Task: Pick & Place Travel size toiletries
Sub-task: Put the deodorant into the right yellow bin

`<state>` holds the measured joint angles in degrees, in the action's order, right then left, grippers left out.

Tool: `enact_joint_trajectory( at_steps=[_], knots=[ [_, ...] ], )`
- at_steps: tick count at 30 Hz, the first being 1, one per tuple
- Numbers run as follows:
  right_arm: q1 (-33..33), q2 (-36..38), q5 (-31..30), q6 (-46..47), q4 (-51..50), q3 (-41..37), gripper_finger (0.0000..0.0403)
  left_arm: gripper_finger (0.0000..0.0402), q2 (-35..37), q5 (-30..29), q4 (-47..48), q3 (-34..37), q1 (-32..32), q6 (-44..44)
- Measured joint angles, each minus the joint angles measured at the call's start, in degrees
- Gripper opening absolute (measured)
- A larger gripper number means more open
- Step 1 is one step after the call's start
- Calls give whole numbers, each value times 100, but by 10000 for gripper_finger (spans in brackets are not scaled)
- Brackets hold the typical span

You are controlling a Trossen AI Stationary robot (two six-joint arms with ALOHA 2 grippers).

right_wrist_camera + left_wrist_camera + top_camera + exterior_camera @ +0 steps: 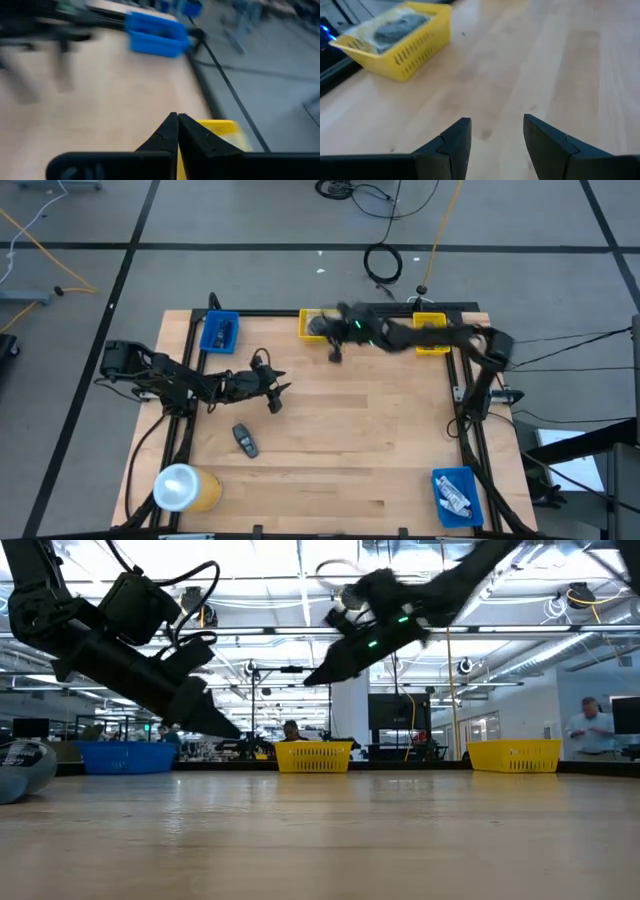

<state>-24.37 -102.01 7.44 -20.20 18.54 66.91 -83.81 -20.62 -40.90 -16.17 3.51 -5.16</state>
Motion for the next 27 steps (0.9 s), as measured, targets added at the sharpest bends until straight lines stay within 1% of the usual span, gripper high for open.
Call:
enact_joint_trajectory(
  at_steps=[2, 4, 6, 7, 8, 10, 13, 16, 19, 21, 24, 25, 27],
  knots=[
    [345, 470, 3, 68, 552, -771, 1, 179, 231, -2, 421, -90, -123, 33],
    [734, 889, -1, 258, 1189, -1565, 1, 179, 483, -67, 959, -349, -281, 36],
    [1154, 1194, -30, 422, 1673, -2320, 1, 179, 800, -240, 1831, -643, -484, 37],
    [1389, 1293, -148, 450, 1929, -2661, 1, 179, 936, -359, 2329, -845, -616, 35],
    [1647, 1376, -407, 468, 2145, -2972, 1, 179, 1044, -491, 2796, -1062, -753, 4],
    [2175, 1452, -1137, 542, 2612, -3471, 1, 179, 1198, -718, 3909, -1577, -1098, -131],
    [2813, 1436, -2219, 671, 3124, -3985, 1, 179, 1204, -780, 5644, -2387, -1641, -626],
    [3180, 1378, -2723, 848, 3438, -4255, 1, 179, 1158, -559, 7139, -3124, -2155, -1607],
    [3301, 1378, -2845, 906, 3622, -4378, 1, 179, 1131, 134, 8345, -3553, -2559, -3087],
    [3327, 1380, -2842, 952, 3661, -4421, 1, 179, 1147, 703, 8637, -3633, -2774, -4261],
    [3384, 1380, -2828, 1256, 3533, -4440, 1, 179, 1134, 1502, 8740, -3505, -3145, -5921],
    [3412, 1380, -2826, 1350, 3504, -4454, 2, 179, 1132, 1694, 8748, -3450, -3302, -6356],
    [3480, 1378, -2828, 1480, 3484, -4505, 1, 179, 1134, 1842, 8671, -3311, -3635, -7108]
  ],
)
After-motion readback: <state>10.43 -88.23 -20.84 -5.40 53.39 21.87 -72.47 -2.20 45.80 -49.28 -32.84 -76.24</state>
